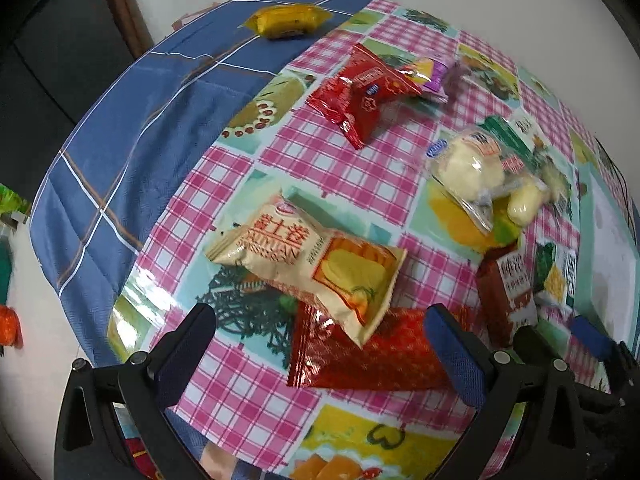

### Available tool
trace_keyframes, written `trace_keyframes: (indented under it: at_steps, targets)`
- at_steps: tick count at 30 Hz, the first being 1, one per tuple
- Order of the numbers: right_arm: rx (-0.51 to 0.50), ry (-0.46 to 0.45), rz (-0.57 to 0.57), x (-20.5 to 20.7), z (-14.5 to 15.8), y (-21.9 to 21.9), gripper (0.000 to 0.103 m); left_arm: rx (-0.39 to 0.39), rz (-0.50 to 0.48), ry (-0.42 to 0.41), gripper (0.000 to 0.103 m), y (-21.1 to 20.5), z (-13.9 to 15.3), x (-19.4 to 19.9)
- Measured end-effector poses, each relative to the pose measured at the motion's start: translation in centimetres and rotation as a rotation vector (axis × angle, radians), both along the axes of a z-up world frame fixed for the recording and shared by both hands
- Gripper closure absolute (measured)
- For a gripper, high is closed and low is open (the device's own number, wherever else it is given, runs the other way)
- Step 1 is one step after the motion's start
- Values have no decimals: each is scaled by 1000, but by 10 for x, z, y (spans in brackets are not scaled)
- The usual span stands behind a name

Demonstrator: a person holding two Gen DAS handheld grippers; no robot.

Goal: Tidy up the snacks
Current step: 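Grasp the yellow Swiss roll with the left tool while the right tool grasps the brown milk biscuit pack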

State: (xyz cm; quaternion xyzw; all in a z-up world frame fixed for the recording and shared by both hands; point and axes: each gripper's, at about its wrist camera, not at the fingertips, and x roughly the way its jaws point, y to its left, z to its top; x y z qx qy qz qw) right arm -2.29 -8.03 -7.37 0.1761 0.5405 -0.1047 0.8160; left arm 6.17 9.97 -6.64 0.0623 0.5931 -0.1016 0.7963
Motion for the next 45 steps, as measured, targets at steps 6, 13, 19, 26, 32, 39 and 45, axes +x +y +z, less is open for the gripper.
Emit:
trace_keyframes:
  at_steps: [6,13,19,26,32,39,45]
  targets:
    - [12,-27,17,16,-1,3,19,-6,10,-6,0,0,0,10]
    - [-8,7,65,31,-11,12,34,-7,33,7,0,-1,-4,27]
    - [-27,18,85,40,-16,18,44,7,37,7,1,-9,-8,39]
    - [-28,40,82,50,-27,17,44,36,20,3,14,-24,-15,50]
    - [-29,43,86,54,-31,19,47,65,-23,-11,17,-28,-16,48]
    - [-28,48,80,49,-30,18,49,82,-72,-7,14,-28,-13,45]
    - [-29,55,77,44,-32,13,59,104,-89,-6,9,-23,-13,44]
